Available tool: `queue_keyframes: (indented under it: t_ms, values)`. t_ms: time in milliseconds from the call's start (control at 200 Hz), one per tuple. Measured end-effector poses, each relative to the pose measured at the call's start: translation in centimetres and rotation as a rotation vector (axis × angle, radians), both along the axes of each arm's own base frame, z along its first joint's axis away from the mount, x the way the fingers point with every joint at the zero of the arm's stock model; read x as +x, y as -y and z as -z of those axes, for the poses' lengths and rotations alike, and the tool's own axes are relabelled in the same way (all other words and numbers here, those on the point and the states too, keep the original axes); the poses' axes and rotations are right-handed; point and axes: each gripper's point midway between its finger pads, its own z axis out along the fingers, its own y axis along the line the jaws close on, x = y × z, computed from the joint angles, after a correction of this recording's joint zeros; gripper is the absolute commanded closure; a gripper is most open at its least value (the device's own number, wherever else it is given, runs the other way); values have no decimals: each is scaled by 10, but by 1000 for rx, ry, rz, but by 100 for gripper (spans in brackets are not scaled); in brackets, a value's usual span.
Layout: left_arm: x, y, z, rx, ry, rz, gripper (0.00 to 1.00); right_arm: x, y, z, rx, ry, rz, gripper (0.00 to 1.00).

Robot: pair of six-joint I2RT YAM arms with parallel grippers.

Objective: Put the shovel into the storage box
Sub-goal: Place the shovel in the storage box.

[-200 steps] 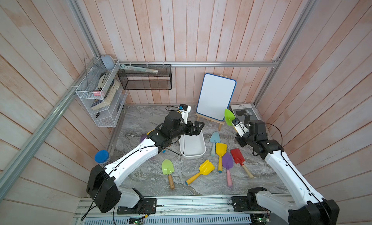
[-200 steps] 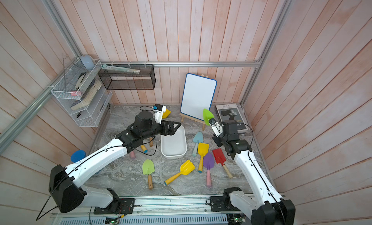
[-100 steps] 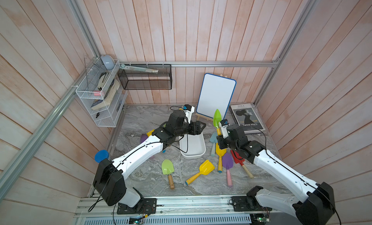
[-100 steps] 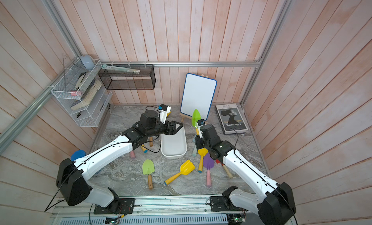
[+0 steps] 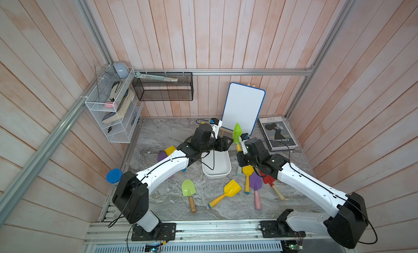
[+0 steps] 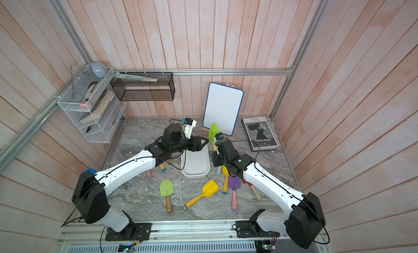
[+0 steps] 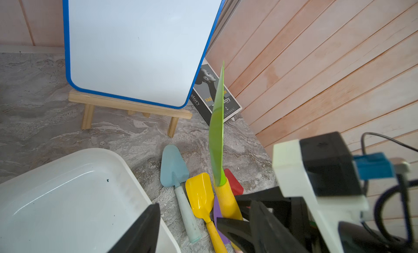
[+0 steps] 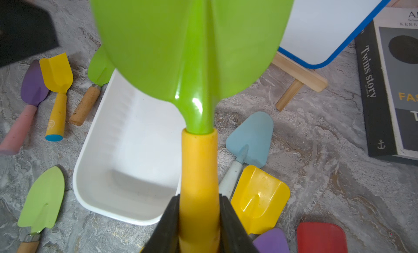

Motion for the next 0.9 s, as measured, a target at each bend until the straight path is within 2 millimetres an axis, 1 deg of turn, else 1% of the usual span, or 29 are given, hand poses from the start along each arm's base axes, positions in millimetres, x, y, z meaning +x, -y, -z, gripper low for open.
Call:
queue_keyframes:
  t_ms: [145, 350, 515, 730, 900]
  values:
    - [3, 2, 3, 15, 10, -10, 34, -1, -6, 5, -18, -17, -10, 100]
    - [10, -2, 0, 31, 38, -48, 46, -4, -16, 7, -36, -29, -34, 100]
    - [20, -2, -2, 44, 58, -80, 62, -5, -19, 5, -36, -26, -42, 100]
    - [29, -4, 8, 79, 48, -121, 74, -3, -22, 6, -46, -31, -38, 100]
    - [33, -3, 7, 89, 48, -133, 91, -3, -23, 12, -59, -41, -37, 100]
